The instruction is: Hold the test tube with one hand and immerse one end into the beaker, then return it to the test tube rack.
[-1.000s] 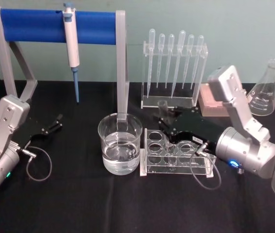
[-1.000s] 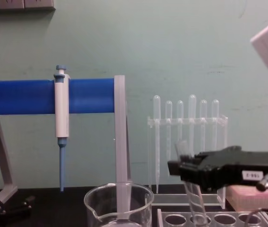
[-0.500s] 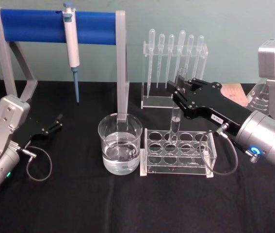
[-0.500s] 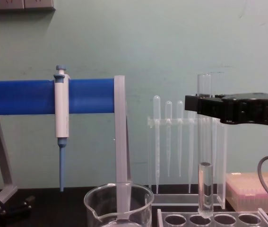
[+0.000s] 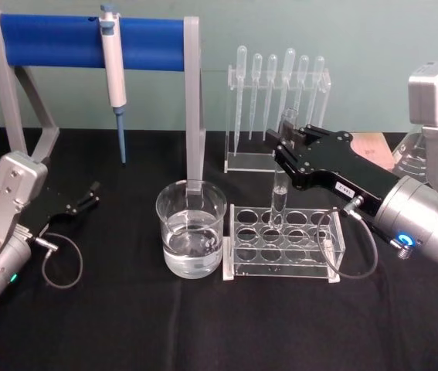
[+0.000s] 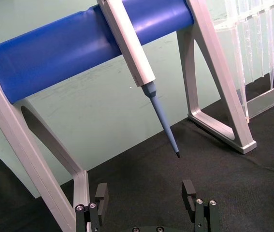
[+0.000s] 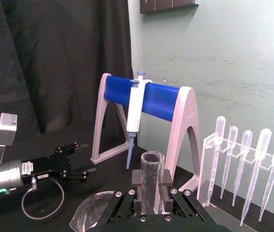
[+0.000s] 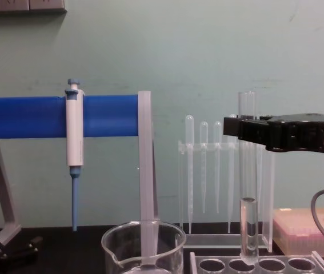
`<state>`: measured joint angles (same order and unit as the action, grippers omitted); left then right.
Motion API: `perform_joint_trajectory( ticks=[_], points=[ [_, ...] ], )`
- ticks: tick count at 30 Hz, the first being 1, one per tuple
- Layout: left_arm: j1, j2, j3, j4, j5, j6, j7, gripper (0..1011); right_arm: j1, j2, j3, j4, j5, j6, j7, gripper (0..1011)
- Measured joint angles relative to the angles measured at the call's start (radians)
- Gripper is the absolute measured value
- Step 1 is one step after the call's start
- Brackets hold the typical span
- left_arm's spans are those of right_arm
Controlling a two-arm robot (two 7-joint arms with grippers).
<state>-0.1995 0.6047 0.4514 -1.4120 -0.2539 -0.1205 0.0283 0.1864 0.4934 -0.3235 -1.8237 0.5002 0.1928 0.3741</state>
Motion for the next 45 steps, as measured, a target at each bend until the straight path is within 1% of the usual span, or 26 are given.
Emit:
perform_joint_trajectory(
  ticks=[45],
  points=[
    [0.0,0.0,0.0,0.0,0.0,0.0,0.0,1000,0.0,-0.002,0.001,0.001,-0.001,0.0,0.002,226]
  ],
)
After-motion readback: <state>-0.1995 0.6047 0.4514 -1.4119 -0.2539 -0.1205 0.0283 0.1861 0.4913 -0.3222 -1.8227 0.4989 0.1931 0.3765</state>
